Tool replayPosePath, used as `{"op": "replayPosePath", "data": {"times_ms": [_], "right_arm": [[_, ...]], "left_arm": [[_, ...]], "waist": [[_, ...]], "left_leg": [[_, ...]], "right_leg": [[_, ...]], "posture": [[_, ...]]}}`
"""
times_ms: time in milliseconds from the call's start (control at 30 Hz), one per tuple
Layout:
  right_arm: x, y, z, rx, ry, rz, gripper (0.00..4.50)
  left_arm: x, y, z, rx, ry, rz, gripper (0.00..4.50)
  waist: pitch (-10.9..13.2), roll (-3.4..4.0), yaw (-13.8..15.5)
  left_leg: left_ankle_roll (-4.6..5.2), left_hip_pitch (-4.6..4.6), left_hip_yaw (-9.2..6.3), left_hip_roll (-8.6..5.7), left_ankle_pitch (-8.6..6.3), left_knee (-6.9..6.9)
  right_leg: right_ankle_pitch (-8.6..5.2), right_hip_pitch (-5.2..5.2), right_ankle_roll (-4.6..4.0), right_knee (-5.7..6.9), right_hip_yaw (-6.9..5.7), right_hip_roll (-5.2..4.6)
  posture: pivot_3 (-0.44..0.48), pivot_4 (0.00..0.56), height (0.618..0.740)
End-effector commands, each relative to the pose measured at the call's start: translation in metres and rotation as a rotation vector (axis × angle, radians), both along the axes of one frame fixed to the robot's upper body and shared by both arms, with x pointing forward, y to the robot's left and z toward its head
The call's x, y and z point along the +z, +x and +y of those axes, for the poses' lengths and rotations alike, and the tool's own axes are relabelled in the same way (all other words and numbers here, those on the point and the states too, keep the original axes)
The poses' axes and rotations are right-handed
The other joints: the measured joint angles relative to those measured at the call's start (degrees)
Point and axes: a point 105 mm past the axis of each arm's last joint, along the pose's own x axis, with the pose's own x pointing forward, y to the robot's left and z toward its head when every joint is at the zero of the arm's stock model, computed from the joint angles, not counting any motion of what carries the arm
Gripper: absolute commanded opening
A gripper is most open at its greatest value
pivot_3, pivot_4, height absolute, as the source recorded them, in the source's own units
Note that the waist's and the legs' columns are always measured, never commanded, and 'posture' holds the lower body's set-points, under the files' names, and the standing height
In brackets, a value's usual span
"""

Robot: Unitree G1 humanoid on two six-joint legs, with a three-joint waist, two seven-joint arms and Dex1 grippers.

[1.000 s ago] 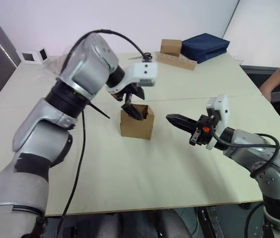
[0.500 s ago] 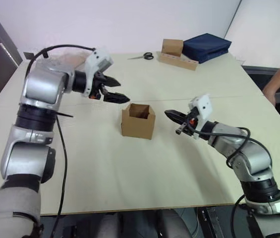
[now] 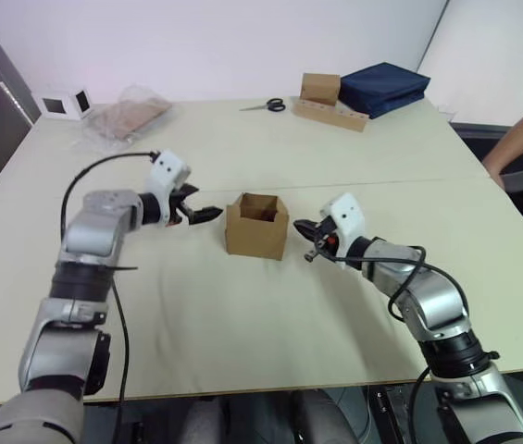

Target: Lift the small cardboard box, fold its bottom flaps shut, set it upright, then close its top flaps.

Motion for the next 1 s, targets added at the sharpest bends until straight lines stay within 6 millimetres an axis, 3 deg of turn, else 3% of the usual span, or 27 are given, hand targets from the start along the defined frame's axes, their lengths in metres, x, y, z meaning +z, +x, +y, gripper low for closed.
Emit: {"op": "replayPosePath", "data": {"times_ms": [33, 100, 200, 533, 1000], "right_arm": [[0.001, 0.000, 0.003, -0.003, -0.030, -0.021, 0.00], [-0.002, 0.000, 0.001, -0.004, -0.048, -0.018, 0.00], [-0.004, -0.002, -0.001, -0.008, -0.049, -0.011, 0.00], [-0.010, 0.001, -0.003, -0.036, -0.030, 0.006, 0.00], [-0.009, -0.024, 0.010, 0.107, -0.011, 0.091, 0.00]], "left_arm": [[-0.004, 0.001, -0.004, 0.013, -0.009, -0.050, 4.43], [-0.011, 0.000, -0.004, 0.023, -0.014, -0.047, 4.43], [-0.011, 0.000, -0.003, 0.046, -0.038, -0.062, 3.87], [-0.012, -0.010, -0.022, -0.004, -0.076, -0.059, 0.03], [-0.022, -0.043, -0.041, -0.136, -0.050, 0.077, 0.03]], "waist": [[0.0, 0.00, 0.0], [0.0, 0.00, 0.1], [0.0, -0.01, 0.2], [0.0, -0.01, 0.0], [0.0, -0.01, 0.0]], "left_leg": [[0.00, 0.00, 0.00, 0.00, 0.00, 0.01], [0.00, -0.01, -0.01, 0.00, 0.00, 0.01], [0.00, 0.00, -0.01, 0.00, 0.00, 0.02], [0.00, 0.01, -0.01, 0.00, 0.00, 0.01], [0.00, 0.02, -0.02, 0.00, 0.00, 0.01]], "right_leg": [[0.00, -0.01, 0.00, 0.01, 0.00, 0.00], [0.00, -0.01, -0.01, 0.02, -0.01, 0.00], [0.00, 0.01, -0.01, 0.02, -0.01, -0.01], [0.00, 0.01, -0.01, 0.02, -0.01, 0.00], [0.00, 0.04, -0.01, 0.02, -0.01, 0.00]], "posture": [[0.000, 0.150, 0.740], [0.000, 0.150, 0.740], [0.000, 0.150, 0.740], [0.000, 0.150, 0.740], [0.000, 0.150, 0.740]]}}
